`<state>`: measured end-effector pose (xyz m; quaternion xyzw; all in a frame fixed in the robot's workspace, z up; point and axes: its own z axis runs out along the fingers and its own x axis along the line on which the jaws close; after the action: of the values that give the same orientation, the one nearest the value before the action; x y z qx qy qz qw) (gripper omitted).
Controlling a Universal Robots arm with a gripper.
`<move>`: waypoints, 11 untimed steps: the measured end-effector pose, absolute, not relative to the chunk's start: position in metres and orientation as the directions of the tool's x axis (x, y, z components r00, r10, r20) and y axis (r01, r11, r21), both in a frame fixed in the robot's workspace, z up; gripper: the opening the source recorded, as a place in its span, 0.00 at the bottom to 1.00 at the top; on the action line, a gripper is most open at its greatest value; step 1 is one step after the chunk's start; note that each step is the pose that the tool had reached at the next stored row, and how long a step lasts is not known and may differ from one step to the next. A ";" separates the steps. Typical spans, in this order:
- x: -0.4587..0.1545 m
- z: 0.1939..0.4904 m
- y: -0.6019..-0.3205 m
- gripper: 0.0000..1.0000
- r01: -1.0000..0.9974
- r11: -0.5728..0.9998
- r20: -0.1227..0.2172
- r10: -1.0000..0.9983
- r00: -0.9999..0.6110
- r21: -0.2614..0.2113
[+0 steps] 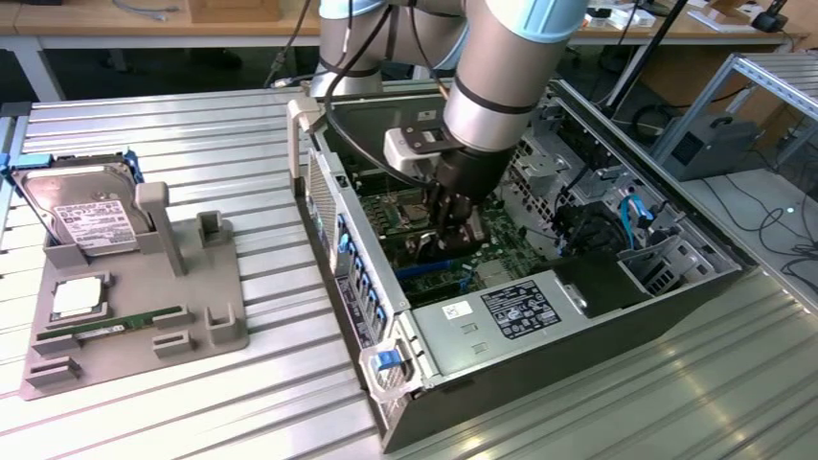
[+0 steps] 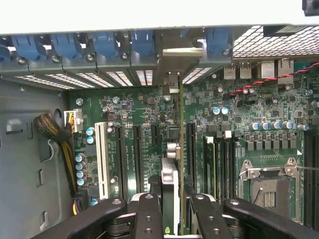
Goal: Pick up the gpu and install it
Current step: 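Insert the gpu into the slot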
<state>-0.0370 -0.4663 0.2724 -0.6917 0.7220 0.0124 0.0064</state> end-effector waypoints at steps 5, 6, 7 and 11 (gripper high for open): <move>-0.037 0.269 -0.466 0.27 -0.999 0.044 -0.023 -0.999 -0.044 0.009; -0.037 0.269 -0.466 0.27 -0.999 0.044 -0.024 -0.999 -0.044 0.009; -0.037 0.268 -0.466 0.27 -0.999 0.044 -0.023 -0.999 -0.044 0.009; -0.037 0.264 -0.466 0.27 -0.999 0.044 -0.021 -0.999 -0.044 0.009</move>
<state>-0.0370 -0.4663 0.2639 -0.6914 0.7224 0.0103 0.0044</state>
